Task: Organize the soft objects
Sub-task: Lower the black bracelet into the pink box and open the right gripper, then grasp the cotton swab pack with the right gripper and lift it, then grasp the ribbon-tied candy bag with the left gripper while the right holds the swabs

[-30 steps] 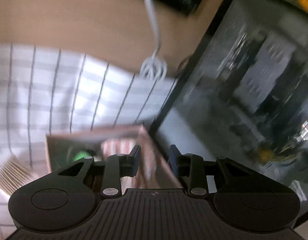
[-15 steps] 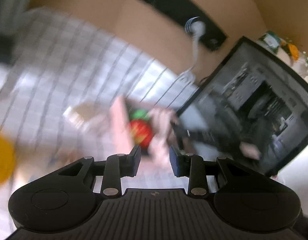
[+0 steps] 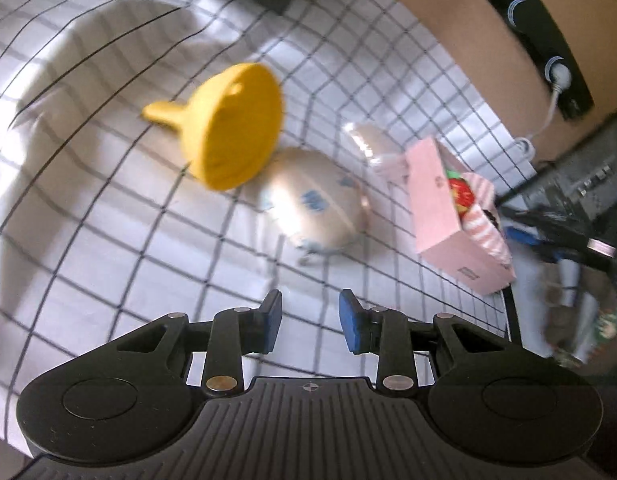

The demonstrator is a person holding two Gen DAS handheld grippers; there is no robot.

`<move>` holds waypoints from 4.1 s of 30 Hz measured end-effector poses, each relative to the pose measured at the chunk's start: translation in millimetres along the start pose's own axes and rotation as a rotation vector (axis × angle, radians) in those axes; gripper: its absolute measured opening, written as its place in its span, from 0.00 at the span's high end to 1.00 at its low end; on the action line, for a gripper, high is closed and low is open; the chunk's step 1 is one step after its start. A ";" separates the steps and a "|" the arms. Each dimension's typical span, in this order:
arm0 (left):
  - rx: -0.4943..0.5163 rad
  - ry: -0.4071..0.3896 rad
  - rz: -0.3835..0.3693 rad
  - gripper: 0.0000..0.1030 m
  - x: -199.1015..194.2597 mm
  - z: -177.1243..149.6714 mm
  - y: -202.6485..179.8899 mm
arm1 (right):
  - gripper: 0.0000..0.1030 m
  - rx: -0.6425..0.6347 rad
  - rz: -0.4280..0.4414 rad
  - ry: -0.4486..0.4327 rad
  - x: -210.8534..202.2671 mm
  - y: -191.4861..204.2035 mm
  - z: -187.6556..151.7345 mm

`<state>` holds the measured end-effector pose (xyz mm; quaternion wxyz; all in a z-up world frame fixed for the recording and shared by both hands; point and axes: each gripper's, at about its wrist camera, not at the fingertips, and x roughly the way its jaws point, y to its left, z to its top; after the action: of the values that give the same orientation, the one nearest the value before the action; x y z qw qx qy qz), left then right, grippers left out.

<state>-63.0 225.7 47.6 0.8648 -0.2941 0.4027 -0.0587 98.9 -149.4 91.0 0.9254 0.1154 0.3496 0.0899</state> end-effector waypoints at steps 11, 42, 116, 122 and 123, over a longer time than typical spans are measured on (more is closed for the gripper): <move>-0.040 0.023 -0.020 0.67 3.2 5.4 24.8 | 0.44 -0.176 0.092 0.023 2.6 90.9 1.7; -0.028 0.134 0.109 0.67 -8.7 2.0 44.9 | 0.56 -0.405 0.140 0.278 91.7 178.8 -72.2; 0.611 0.334 0.178 0.81 75.4 -37.9 -107.4 | 0.00 -0.278 -0.062 0.245 -60.9 4.6 -191.3; 0.584 0.322 0.172 0.81 74.2 -40.6 -109.5 | 0.11 -0.334 0.023 0.223 -69.9 14.1 -173.9; 0.581 0.319 0.172 0.81 73.5 -41.2 -109.8 | 0.11 -0.364 0.044 0.205 -73.3 20.1 -172.4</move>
<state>-29.1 91.8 39.2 0.8403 0.0126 0.5227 -0.1432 -72.1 -122.3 16.7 0.8885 -0.0559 0.4171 0.1832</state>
